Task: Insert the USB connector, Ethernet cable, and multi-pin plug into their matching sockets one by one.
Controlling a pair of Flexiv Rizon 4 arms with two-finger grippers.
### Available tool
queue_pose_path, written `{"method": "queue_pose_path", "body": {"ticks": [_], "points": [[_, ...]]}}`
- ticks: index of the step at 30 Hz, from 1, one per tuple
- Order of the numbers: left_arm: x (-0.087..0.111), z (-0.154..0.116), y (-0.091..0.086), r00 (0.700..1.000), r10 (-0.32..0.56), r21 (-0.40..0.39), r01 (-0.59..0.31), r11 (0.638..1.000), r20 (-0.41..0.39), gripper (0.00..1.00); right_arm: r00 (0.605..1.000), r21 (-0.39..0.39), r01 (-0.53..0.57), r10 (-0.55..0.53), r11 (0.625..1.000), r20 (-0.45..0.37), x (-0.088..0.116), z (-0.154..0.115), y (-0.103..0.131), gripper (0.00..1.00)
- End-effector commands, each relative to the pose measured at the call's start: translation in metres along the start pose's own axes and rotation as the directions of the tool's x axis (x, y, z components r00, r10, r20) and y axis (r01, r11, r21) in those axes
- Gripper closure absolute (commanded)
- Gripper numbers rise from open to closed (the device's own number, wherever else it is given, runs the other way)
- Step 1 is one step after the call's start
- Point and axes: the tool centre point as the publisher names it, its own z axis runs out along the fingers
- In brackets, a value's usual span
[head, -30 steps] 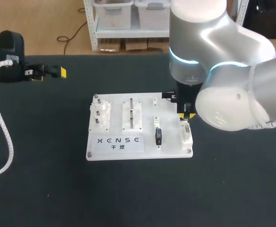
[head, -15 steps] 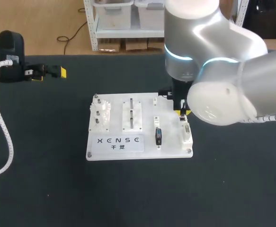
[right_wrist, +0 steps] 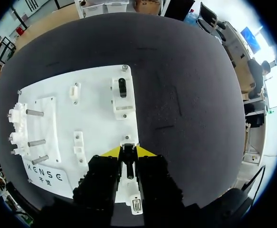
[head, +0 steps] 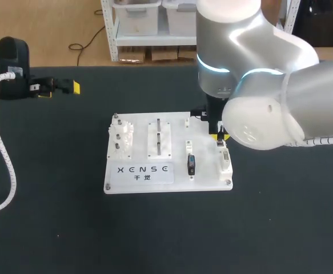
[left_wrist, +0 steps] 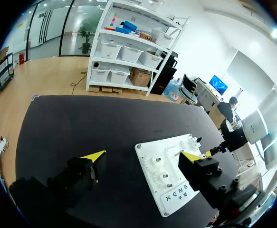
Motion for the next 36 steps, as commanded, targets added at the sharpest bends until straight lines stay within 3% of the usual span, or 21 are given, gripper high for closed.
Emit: {"method": "queue_pose_path", "body": {"ticks": [1,36], "points": [[0.0,0.0,0.0,1.0,0.0,0.0,0.0,1.0,0.0,0.0,1.0,0.002,0.0,0.0,1.0,-0.002,-0.0003,0.0033,-0.0001,1.0],[0.0,0.0,0.0,1.0,0.0,0.0,0.0,1.0,0.0,0.0,1.0,-0.003,0.001,-0.001,1.0,0.002,0.0027,0.0026,0.0002,1.0]]}}
